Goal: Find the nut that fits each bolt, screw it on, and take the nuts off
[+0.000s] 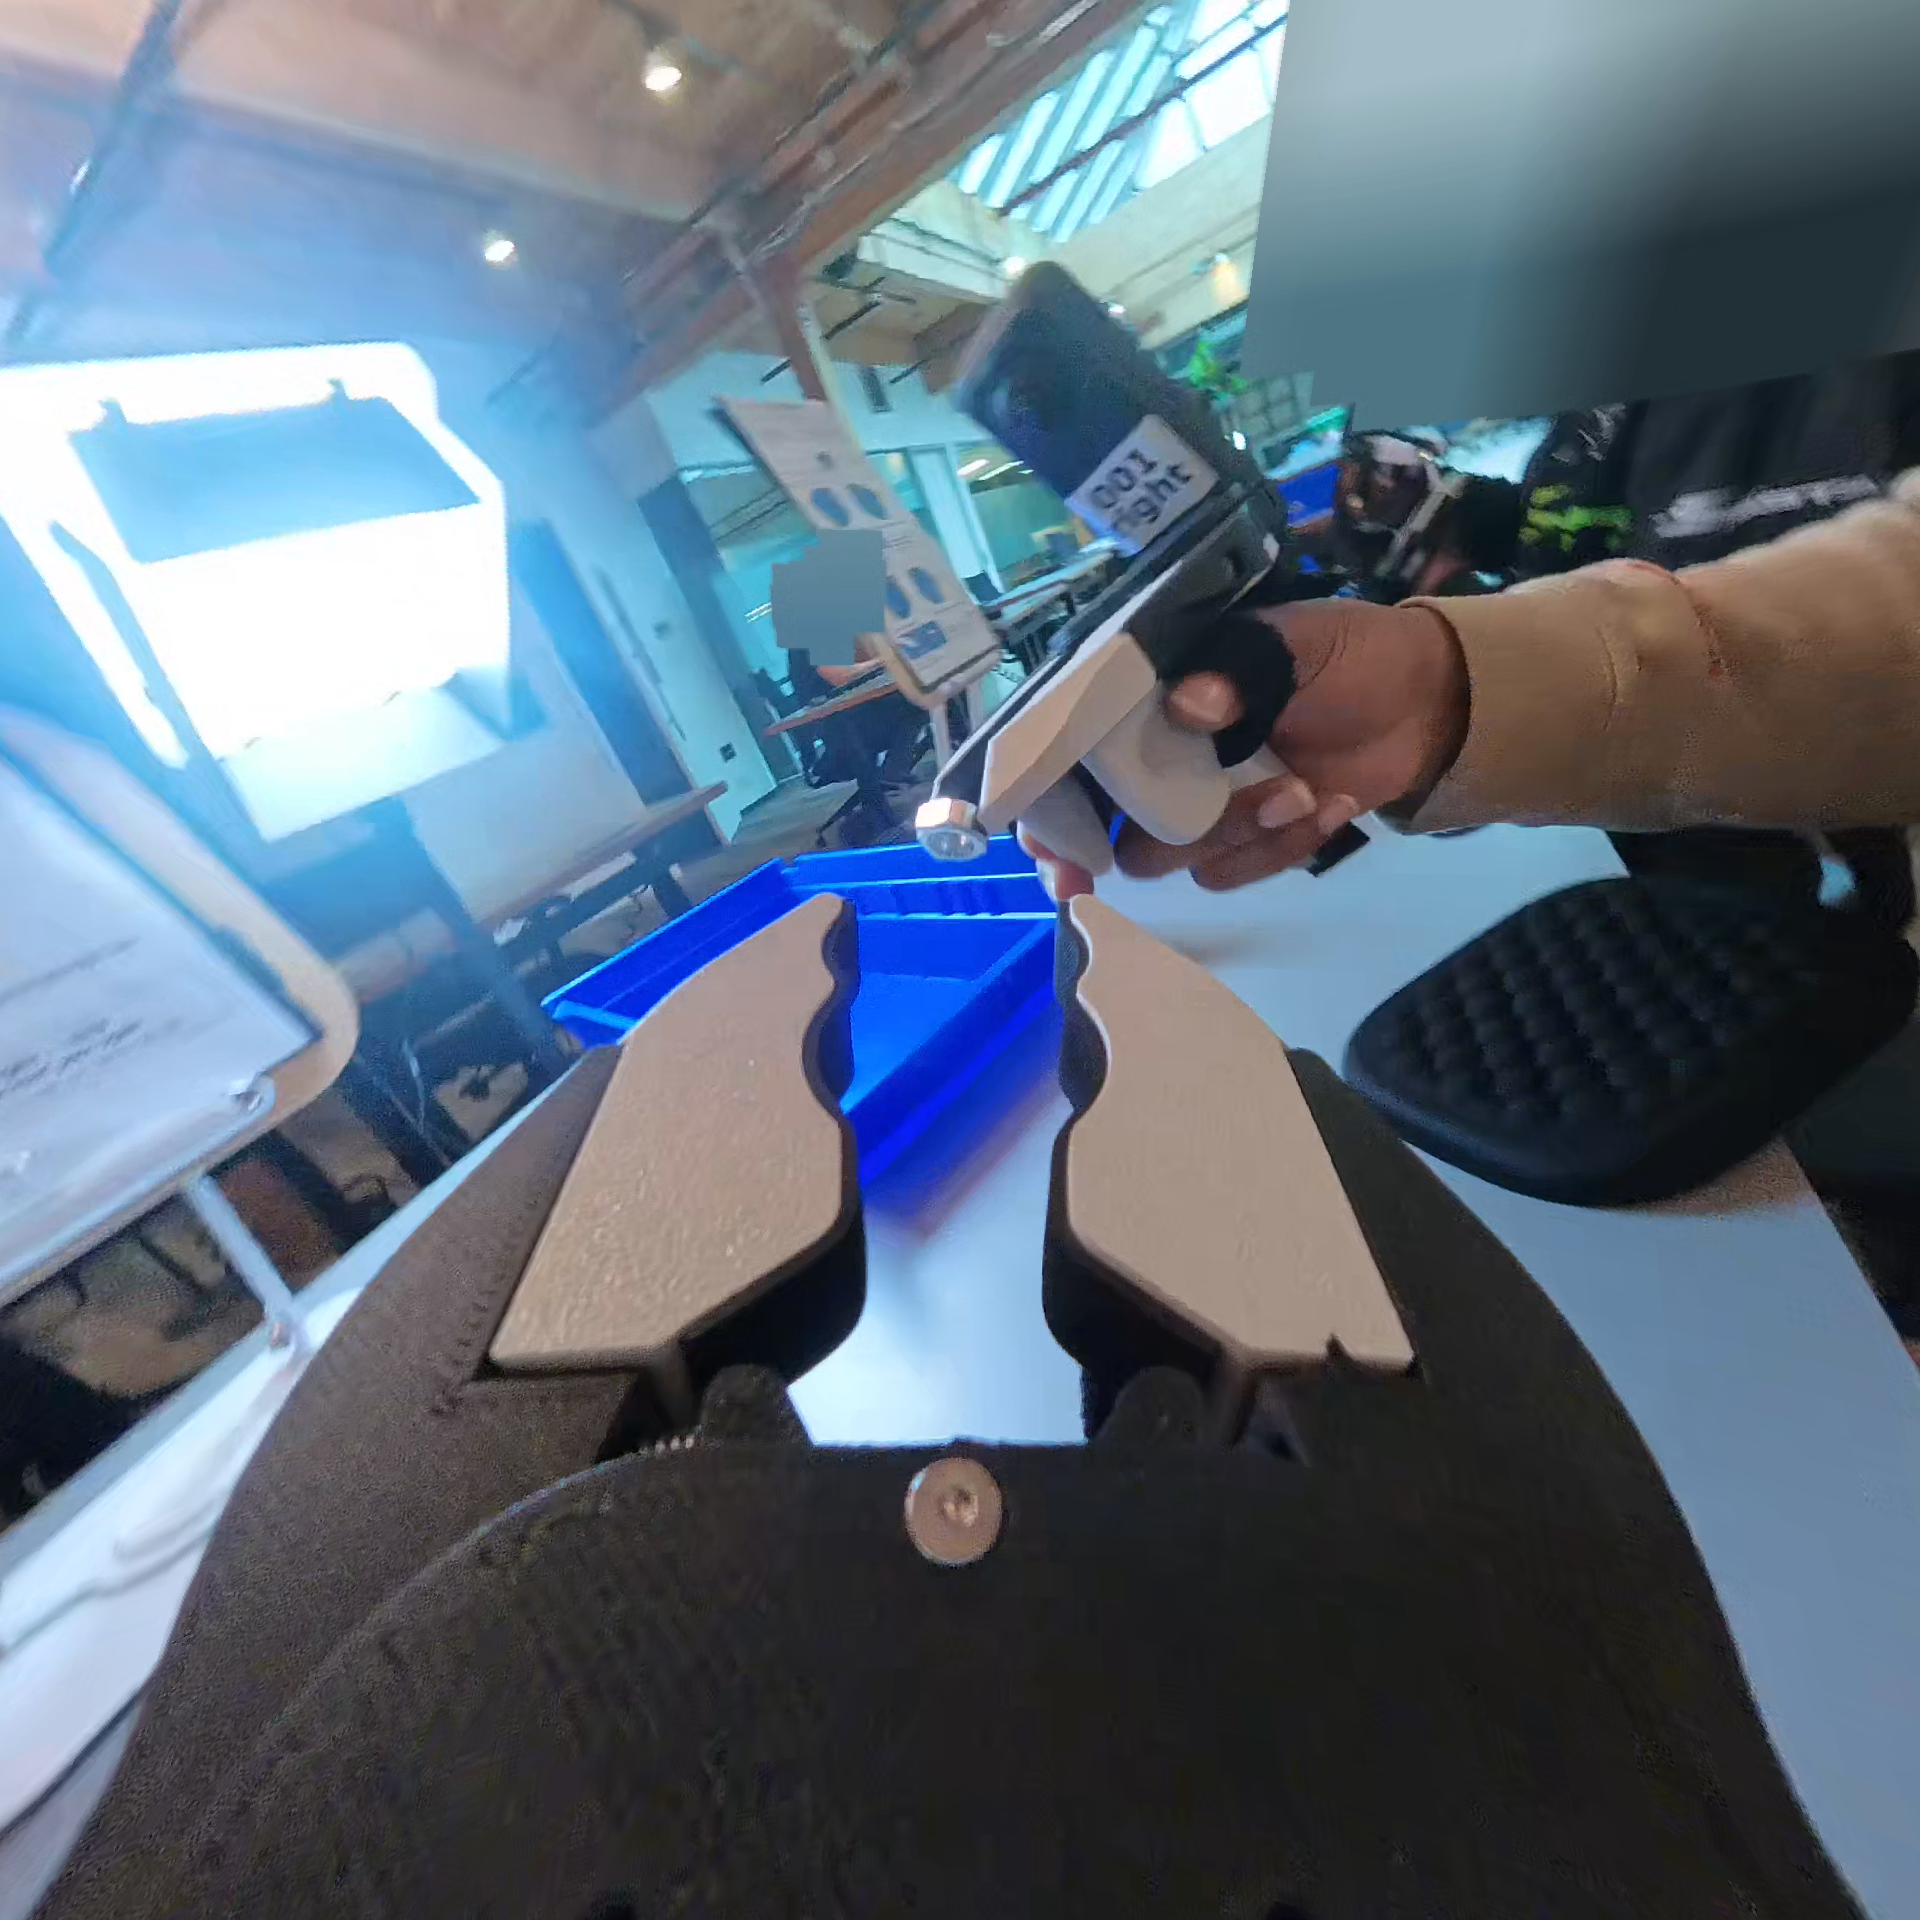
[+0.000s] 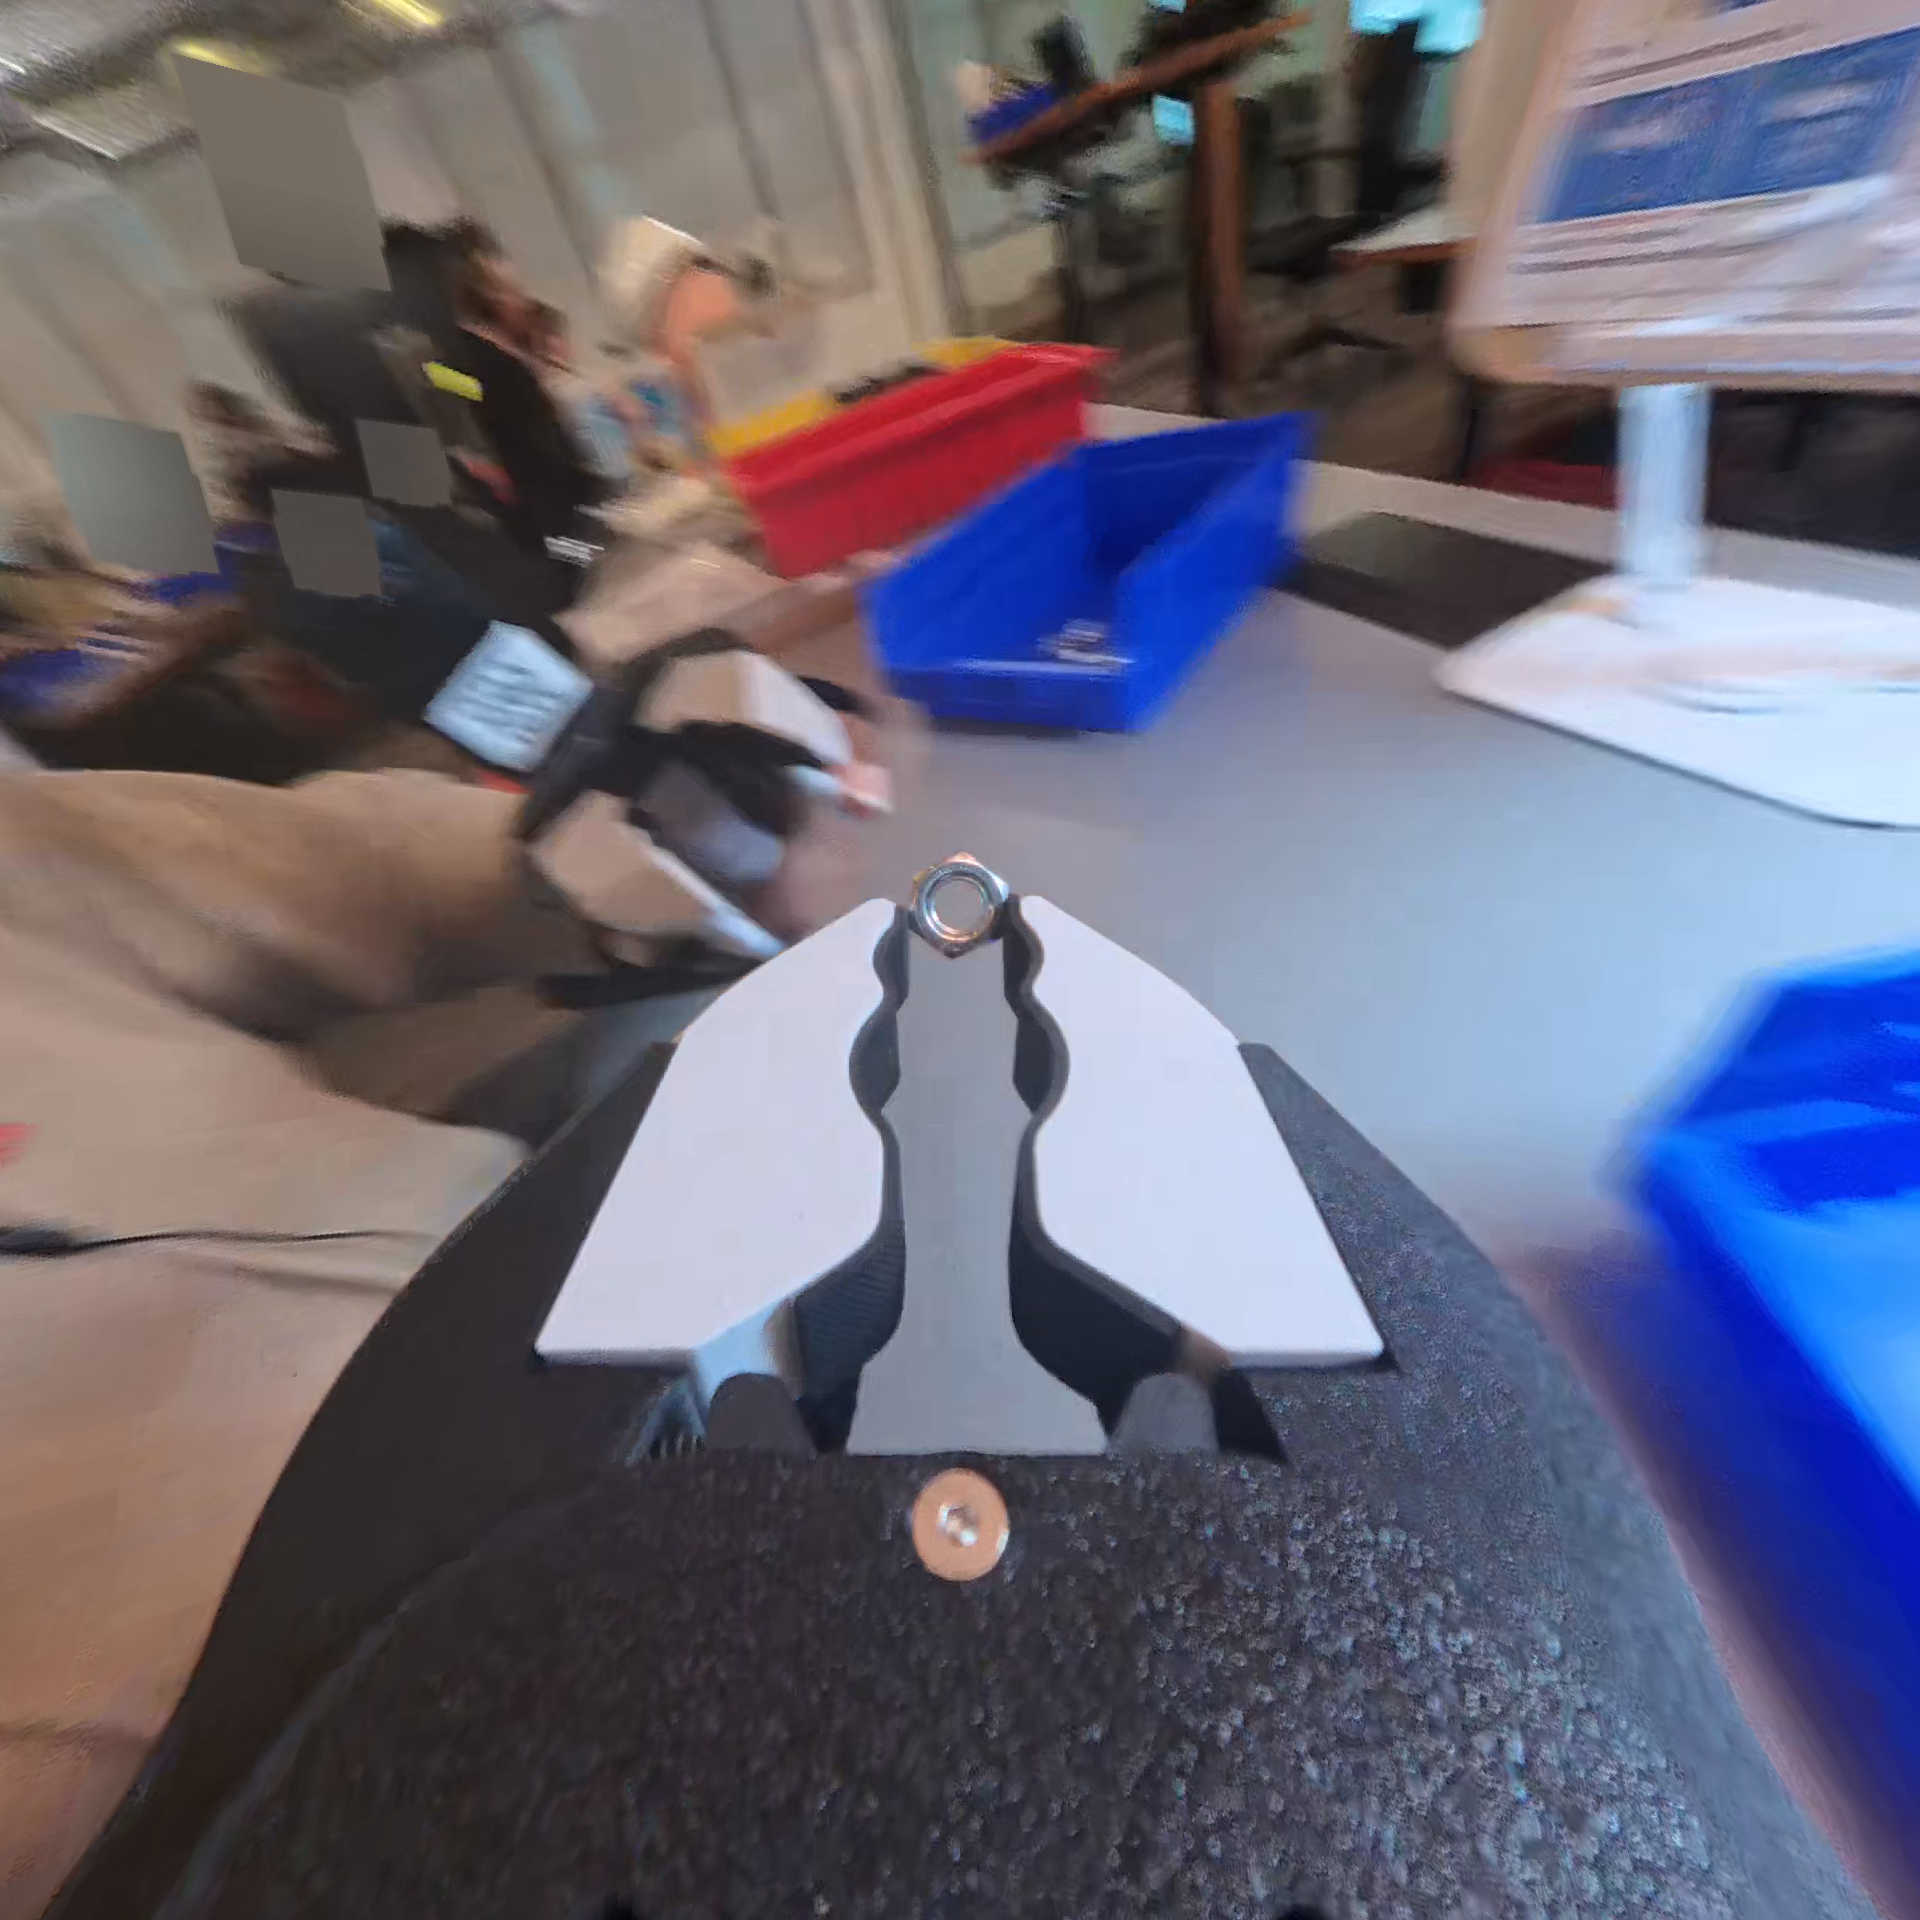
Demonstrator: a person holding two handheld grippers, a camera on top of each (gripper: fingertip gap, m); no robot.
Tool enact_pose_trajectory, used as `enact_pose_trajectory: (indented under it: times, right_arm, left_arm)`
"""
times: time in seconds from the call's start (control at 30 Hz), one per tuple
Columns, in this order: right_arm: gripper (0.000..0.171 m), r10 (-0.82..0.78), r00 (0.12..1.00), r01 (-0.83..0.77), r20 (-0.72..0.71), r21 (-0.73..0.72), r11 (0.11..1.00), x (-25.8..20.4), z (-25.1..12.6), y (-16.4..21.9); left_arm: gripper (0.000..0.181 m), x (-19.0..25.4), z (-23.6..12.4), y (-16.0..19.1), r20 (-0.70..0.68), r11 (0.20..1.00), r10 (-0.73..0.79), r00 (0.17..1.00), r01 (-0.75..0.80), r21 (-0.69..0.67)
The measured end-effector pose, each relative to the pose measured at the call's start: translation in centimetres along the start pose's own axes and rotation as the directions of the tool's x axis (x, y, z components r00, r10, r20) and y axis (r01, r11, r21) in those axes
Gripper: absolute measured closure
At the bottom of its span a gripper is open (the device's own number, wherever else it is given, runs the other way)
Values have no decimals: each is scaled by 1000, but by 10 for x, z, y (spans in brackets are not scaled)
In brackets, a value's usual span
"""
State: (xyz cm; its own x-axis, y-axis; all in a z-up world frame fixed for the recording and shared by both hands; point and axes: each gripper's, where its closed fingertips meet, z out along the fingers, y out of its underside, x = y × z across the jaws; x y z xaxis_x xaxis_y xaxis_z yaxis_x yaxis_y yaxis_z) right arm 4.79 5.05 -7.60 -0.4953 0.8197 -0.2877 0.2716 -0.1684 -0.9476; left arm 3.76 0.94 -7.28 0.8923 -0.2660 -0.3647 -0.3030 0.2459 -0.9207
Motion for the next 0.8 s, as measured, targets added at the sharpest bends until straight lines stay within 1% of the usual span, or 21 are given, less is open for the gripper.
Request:
enact_pose_trajectory:
  times: [0.03, 0.07, 0.13, 0.17, 0.2, 0.27, 0.3, 0.33, 0.4, 0.43, 0.5, 0.63, 0.7, 0.8]
  right_arm:
    - [154, -43, 991, 38, -124, -45, 998, 32, -7, -4]
    - [154, -100, 961, 71, -258, -118, 990, 68, -17, -6]
    - [154, -215, 844, 94, -491, -258, 962, 144, -40, -13]
    - [154, -246, 791, 65, -561, -322, 944, 177, -51, -14]
    - [154, -249, 759, 4, -602, -377, 926, 205, -58, -10]
    - [154, -243, 690, -95, -682, -418, 904, 255, -70, -6]
    - [154, -245, 666, -141, -705, -441, 886, 274, -75, 0]
    - [154, -233, 660, -185, -714, -456, 871, 289, -76, 6]
    - [154, -200, 650, -247, -733, -453, 856, 316, -73, 16]
    - [154, -186, 655, -280, -732, -464, 841, 326, -70, 23]
    - [154, -161, 666, -325, -728, -477, 817, 343, -62, 36]
    - [154, -213, 661, -384, -720, -568, 728, 372, -61, 64]
    - [154, -226, 675, -390, -702, -600, 698, 378, -62, 72]
    - [154, -210, 710, -386, -672, -621, 682, 375, -59, 80]
  left_arm:
    - [147, -16, -6, 3, 28, 999, -38, 999, 38, -2]
    - [149, -34, -14, 7, 59, 998, -66, 996, 67, -8]
    - [155, -75, -31, 21, 133, 995, -94, 987, 98, -23]
    - [157, -93, -40, 30, 163, 994, -93, 982, 101, -39]
    - [159, -110, -49, 42, 193, 994, -90, 977, 102, -50]
    - [165, -133, -65, 66, 231, 987, -133, 964, 149, -54]
    - [166, -139, -71, 77, 248, 979, -180, 952, 198, -50]
    - [167, -140, -75, 85, 246, 967, -233, 941, 251, -46]
    - [167, -138, -76, 90, 241, 941, -315, 918, 334, -43]
    - [167, -135, -75, 88, 234, 939, -325, 916, 343, -39]
    - [168, -129, -74, 87, 242, 947, -294, 924, 316, -55]
    - [173, -124, -72, 93, 267, 966, -193, 944, 231, -117]
    - [174, -124, -71, 99, 284, 964, -177, 942, 225, -144]
    - [176, -122, -69, 105, 291, 961, -164, 943, 220, -170]
